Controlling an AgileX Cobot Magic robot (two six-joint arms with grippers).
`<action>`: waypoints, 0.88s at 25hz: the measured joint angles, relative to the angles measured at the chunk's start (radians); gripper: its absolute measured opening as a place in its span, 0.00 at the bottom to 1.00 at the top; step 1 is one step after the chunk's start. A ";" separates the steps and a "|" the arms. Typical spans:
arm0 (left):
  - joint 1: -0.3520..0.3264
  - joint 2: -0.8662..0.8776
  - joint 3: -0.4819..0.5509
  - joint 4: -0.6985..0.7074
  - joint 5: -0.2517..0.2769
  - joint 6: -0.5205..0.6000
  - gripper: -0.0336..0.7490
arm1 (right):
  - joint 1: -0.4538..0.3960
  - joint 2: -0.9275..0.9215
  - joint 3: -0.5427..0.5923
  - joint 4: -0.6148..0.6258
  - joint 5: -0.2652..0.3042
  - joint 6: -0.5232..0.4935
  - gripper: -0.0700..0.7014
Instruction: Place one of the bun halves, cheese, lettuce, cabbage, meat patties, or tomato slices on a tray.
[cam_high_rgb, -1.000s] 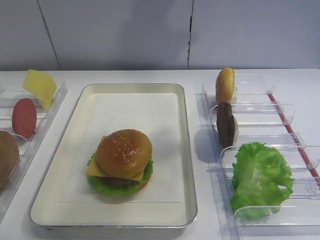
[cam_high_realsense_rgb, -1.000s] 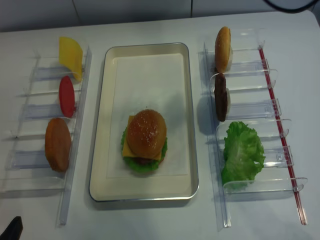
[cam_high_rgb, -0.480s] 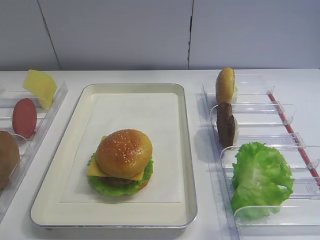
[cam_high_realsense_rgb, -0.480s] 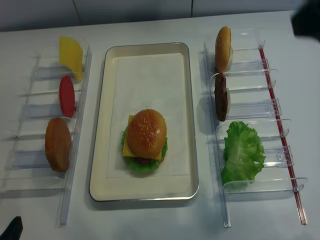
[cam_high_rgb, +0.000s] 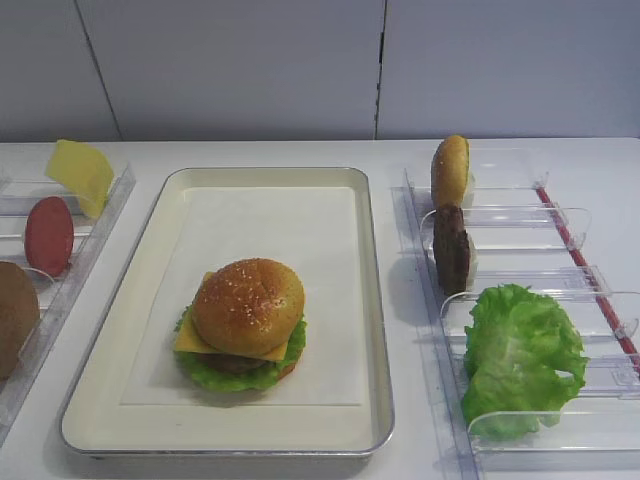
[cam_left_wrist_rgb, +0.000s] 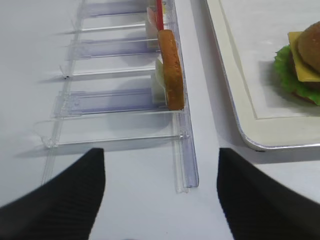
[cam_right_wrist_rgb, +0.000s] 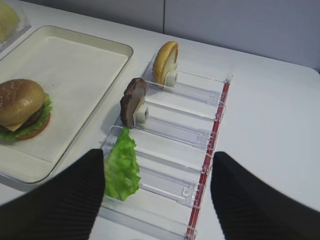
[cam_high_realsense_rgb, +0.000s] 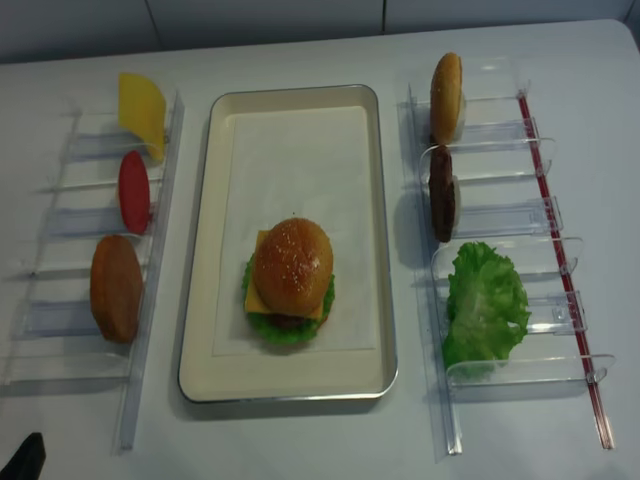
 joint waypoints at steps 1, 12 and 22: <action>0.000 0.000 0.000 0.000 0.000 0.000 0.62 | 0.000 -0.039 0.044 0.000 -0.009 0.000 0.73; 0.000 0.000 0.000 0.000 0.000 0.000 0.62 | 0.000 -0.293 0.322 0.011 -0.031 -0.014 0.73; 0.000 0.000 0.000 0.000 0.000 0.000 0.62 | 0.000 -0.296 0.351 -0.015 0.039 0.040 0.73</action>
